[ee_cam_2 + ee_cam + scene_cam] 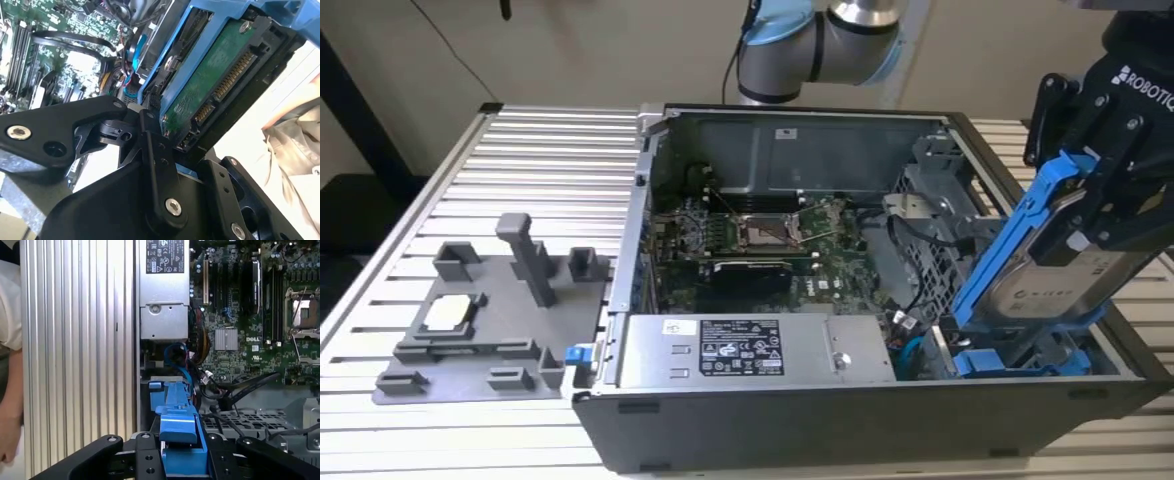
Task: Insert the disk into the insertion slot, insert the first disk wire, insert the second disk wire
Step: 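Insert the disk into the insertion slot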
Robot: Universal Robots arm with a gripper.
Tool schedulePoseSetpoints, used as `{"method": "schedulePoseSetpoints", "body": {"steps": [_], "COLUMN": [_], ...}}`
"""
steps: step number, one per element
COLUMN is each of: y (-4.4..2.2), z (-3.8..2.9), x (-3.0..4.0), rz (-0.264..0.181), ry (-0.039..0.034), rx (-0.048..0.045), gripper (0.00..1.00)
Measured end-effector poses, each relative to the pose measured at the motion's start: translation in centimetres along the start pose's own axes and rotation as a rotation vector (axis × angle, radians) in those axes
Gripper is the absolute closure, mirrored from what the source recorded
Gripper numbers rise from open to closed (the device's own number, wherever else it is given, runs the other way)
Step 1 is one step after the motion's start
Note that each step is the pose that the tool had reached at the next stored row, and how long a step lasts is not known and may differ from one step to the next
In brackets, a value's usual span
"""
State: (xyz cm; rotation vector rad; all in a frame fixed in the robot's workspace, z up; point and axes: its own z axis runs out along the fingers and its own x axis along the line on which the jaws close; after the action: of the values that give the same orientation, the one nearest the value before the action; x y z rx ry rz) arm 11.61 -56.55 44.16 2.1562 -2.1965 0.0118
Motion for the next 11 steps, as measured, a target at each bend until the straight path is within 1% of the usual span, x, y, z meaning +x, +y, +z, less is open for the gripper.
{"method": "schedulePoseSetpoints", "body": {"steps": [11], "y": [-0.36], "z": [1.4], "x": [-0.07], "rz": [-0.001], "ry": [0.0001], "rx": [-0.0029], "gripper": [0.67]}}
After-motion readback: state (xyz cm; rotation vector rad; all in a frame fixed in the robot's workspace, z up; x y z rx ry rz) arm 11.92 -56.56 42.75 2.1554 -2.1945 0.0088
